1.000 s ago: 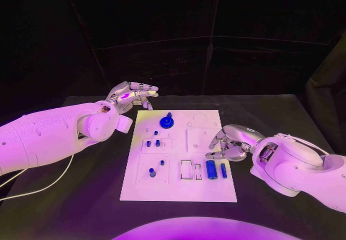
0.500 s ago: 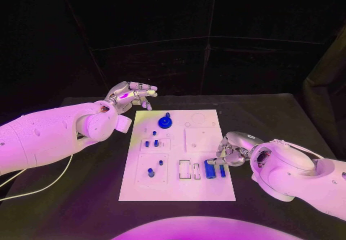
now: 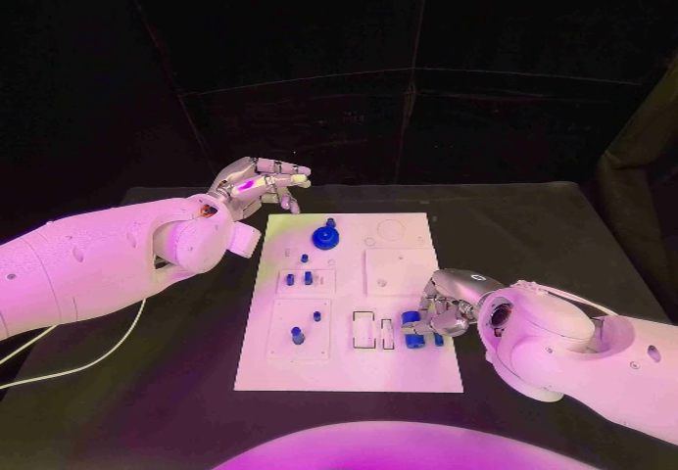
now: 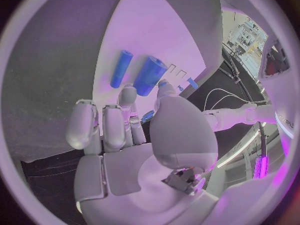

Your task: Assemble the parts on the task board

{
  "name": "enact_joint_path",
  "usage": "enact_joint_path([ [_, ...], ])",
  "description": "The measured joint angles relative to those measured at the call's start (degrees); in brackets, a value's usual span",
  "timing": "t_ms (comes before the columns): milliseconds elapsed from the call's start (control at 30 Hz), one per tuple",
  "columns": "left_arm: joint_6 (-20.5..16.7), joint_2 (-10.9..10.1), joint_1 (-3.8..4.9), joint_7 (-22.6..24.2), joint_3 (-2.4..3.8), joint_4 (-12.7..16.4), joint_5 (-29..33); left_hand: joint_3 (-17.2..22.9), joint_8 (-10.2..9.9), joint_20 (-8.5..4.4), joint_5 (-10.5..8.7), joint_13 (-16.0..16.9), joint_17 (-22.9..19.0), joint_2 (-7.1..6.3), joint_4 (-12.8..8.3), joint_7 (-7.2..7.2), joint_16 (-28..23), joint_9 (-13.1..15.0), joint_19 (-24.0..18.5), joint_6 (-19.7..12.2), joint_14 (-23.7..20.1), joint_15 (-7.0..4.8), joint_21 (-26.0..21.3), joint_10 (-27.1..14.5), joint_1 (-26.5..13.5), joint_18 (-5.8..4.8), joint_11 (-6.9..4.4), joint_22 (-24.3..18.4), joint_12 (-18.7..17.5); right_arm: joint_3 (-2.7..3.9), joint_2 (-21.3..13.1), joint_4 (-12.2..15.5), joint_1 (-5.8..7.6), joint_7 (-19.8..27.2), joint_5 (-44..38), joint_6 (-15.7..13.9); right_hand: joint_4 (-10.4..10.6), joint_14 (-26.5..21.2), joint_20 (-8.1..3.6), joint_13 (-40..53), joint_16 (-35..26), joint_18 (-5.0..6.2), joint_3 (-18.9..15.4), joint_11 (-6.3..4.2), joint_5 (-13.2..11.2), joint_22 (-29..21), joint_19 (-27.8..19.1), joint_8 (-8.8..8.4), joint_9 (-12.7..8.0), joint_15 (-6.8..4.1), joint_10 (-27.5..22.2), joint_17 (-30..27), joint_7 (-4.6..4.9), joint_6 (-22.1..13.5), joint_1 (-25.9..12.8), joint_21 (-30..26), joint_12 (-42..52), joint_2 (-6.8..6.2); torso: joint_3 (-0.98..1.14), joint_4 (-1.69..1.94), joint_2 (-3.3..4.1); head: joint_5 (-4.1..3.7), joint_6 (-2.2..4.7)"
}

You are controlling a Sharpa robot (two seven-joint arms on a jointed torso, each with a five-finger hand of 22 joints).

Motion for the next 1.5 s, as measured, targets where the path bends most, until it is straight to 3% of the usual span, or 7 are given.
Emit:
enact_joint_path([
  [500, 0.13, 0.03, -0.01, -0.12, -0.03, -0.09, 0.00, 0.00, 0.08, 0.00, 0.00, -0.01, 0.00, 0.00, 0.00, 0.00, 0.00, 0.00, 0.00, 0.00, 0.00, 0.00, 0.00, 0.00, 0.00, 0.00, 0.00, -0.04, 0.00, 0.07, 1.56, -1.47, 0.28, -0.37, -1.60, 3.13, -0.79, 0.19, 0.00, 0.93, 0.22, 0.01, -0.32, -0.16, 1.45, -0.03, 0.00, 1.55, 2.05, -0.20, -0.97, -0.25, -0.17, -0.98, 3.10, 0.00, -1.34, 2.76, -0.11, 0.04, 0.00, 0.42, -0.24],
  [633, 0.19, -0.03, -0.01, -0.17, -0.03, -0.08, 0.00, 0.00, 0.24, 0.00, 0.00, -0.01, -0.07, 0.00, 0.00, 0.00, 0.00, 0.00, 0.00, 0.00, 0.00, 0.00, 0.00, 0.00, 0.00, 0.00, 0.00, -0.09, 0.00, -0.16, 1.60, -1.13, 0.34, -0.28, -1.81, 2.83, -1.66, -0.02, 0.00, 1.56, 0.22, 0.00, 0.24, -0.12, 4.95, 0.13, 0.00, 2.32, 2.66, -0.40, -1.00, 0.11, -0.05, -1.10, 5.38, 0.00, -1.93, 3.84, -0.11, 0.04, 0.00, 0.47, -0.22],
  [767, 0.25, -0.10, -0.01, -0.22, -0.04, -0.08, 0.00, 0.00, 0.24, 0.00, 0.00, -0.01, -0.07, 0.00, 0.00, 0.00, 0.00, 0.00, 0.00, 0.00, 0.00, 0.00, 0.00, 0.00, 0.00, 0.00, 0.00, -0.09, 0.00, -0.46, 0.63, -0.05, 0.18, -0.25, -1.21, 1.19, -2.09, -0.02, -0.32, 2.40, 0.67, 0.01, 0.66, -0.30, 7.08, 0.88, 0.32, 2.32, 2.81, -0.40, -0.81, 1.05, -0.03, -1.14, 6.89, 0.45, -1.93, 5.34, -0.08, 0.02, -0.03, 0.53, -0.22],
  [967, 0.37, -0.01, -0.01, -0.34, -0.04, -0.21, 0.00, 0.00, 0.23, 0.00, 0.00, -0.01, -0.07, 0.00, 0.00, 0.00, 0.00, 0.00, 0.00, 0.00, 0.00, 0.00, 0.00, 0.00, 0.00, 0.00, 0.00, -0.09, 0.00, -0.77, -0.87, 2.11, -0.14, 0.41, 2.64, -4.48, -2.11, -0.02, -0.82, 4.00, 1.84, -0.07, 0.53, -0.77, 10.54, 2.48, 0.82, 2.88, 2.90, -0.81, 0.52, 2.65, -0.49, -0.79, 7.31, 1.34, -1.35, 5.78, -0.17, -0.04, -0.13, 0.00, 0.07],
  [1033, 0.43, 0.04, -0.01, -0.41, -0.04, -0.25, 0.00, 0.00, 0.23, 0.00, 0.00, 0.04, -0.07, 0.00, 0.00, 0.00, 0.00, 0.00, 0.00, 0.00, 0.00, 0.00, 0.00, 0.00, 0.00, 0.00, 0.00, -0.09, 0.00, -0.70, -1.02, 2.72, -0.10, 1.02, 4.12, -7.09, -2.08, -0.02, -0.82, 4.34, 1.89, -0.92, 0.48, -0.87, 11.33, 2.87, 0.82, 2.88, 2.90, -0.81, 0.81, 3.10, -0.56, -0.73, 7.31, 1.34, -1.32, 5.79, -0.18, -0.03, -0.13, -0.04, 0.19],
  [1233, 0.58, 0.12, -0.01, -0.57, -0.04, -0.40, 0.00, 0.01, 0.23, 0.00, 0.00, 0.04, -0.07, 0.00, 0.00, 0.00, 0.00, 0.00, 0.00, 0.00, 0.00, 0.00, 0.00, 0.00, 0.00, 0.00, 0.00, -0.08, 0.00, -0.68, -0.71, 3.27, -0.05, 2.50, 7.91, -12.14, -2.06, -0.02, -1.03, 4.45, 2.06, -0.92, 0.47, -0.87, 11.77, 3.00, 1.03, 3.12, 2.91, -0.81, 0.81, 3.21, -0.57, -0.74, 7.17, 1.34, -1.32, 5.94, -0.17, 0.01, -0.08, -0.15, 0.29],
  [1500, 0.73, 0.33, -0.01, -0.83, -0.03, -0.66, 0.00, 0.01, 0.23, 0.00, 0.00, 0.03, -0.06, 0.00, 0.00, 0.00, 0.00, 0.00, 0.00, 0.00, 0.00, 0.00, 0.00, 0.00, 0.00, 0.00, 0.00, -0.08, 0.00, -0.68, 1.89, 2.08, -0.04, 3.26, 11.13, -13.38, -1.53, 0.18, -1.03, 3.92, 2.06, -0.91, -0.22, -0.87, 11.54, 2.99, 1.03, 3.15, 2.91, -1.01, 0.81, 2.79, -0.63, -0.79, 7.39, 1.57, -2.23, 6.47, -0.19, 0.08, -0.01, -0.15, 0.27],
])
